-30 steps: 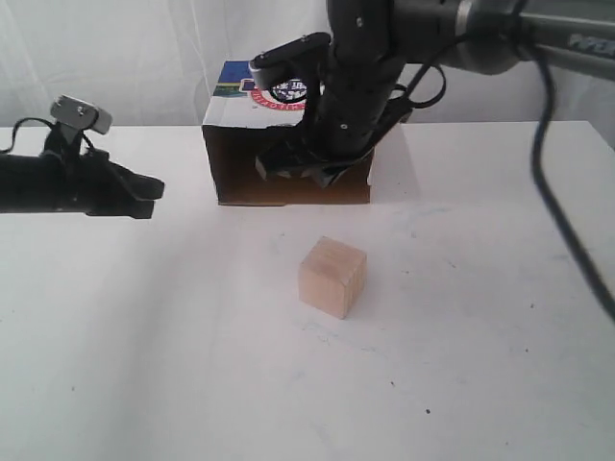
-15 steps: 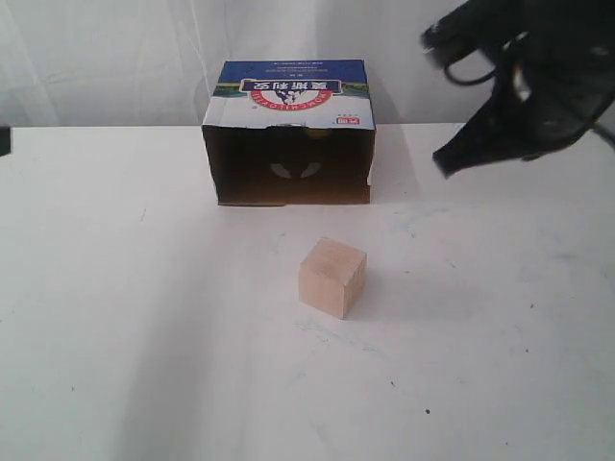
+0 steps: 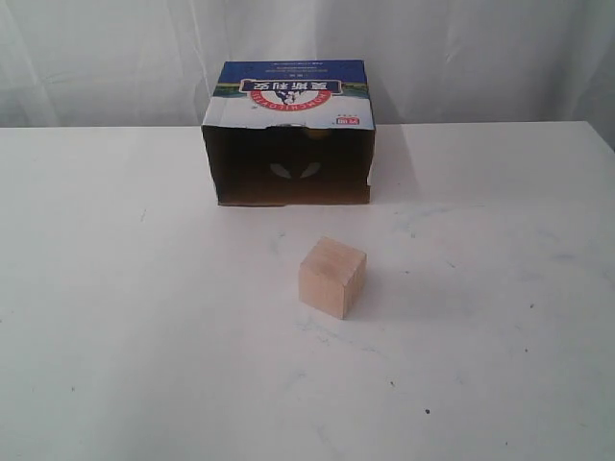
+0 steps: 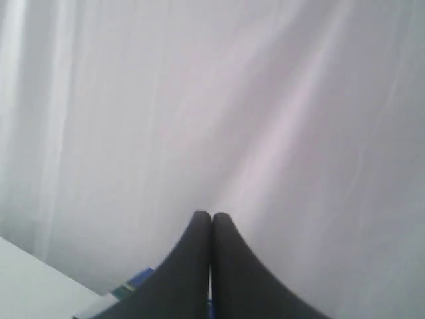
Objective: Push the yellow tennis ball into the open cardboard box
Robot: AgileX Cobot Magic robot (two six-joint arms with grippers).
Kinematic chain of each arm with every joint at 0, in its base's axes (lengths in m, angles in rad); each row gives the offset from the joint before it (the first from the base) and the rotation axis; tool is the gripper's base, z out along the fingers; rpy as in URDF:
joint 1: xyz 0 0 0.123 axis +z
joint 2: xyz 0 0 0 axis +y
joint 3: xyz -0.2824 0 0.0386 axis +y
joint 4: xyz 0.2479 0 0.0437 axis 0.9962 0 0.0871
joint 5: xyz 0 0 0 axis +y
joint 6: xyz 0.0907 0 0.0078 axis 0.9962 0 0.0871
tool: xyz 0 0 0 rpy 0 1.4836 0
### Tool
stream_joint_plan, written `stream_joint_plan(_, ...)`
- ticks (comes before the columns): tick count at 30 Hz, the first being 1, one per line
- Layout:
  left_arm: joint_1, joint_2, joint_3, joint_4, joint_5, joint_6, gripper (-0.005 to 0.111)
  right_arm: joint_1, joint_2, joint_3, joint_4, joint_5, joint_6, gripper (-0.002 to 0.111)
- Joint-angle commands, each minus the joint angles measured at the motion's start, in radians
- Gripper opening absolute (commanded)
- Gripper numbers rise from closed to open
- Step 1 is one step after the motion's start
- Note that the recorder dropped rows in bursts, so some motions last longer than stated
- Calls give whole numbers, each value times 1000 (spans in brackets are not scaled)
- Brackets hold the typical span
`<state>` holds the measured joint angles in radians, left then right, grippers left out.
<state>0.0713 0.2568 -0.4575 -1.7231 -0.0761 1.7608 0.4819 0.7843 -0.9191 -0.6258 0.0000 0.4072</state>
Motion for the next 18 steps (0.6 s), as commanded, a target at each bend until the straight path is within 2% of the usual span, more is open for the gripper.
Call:
stream_joint_plan(1,1,-24,118,-21,-10,-4,0,-4,-14,132,9,-101,36,0)
stream_joint_plan(5,1,-24,212,-21,-13,-4,0,-4,-14,240,9,-84,56,0)
stream_joint_plan(8,1,-24,253,-21,-13,-4,0,-4,-26,278,20,-104,179,0)
stream_joint_plan(11,1,-24,270,-21,-15,-4,0,-4,-29,283,25,-93,281,0)
stream_joint_plan(18,1,-24,270,-21,-17,-4,0,-4,-32,283,25,-92,291,0)
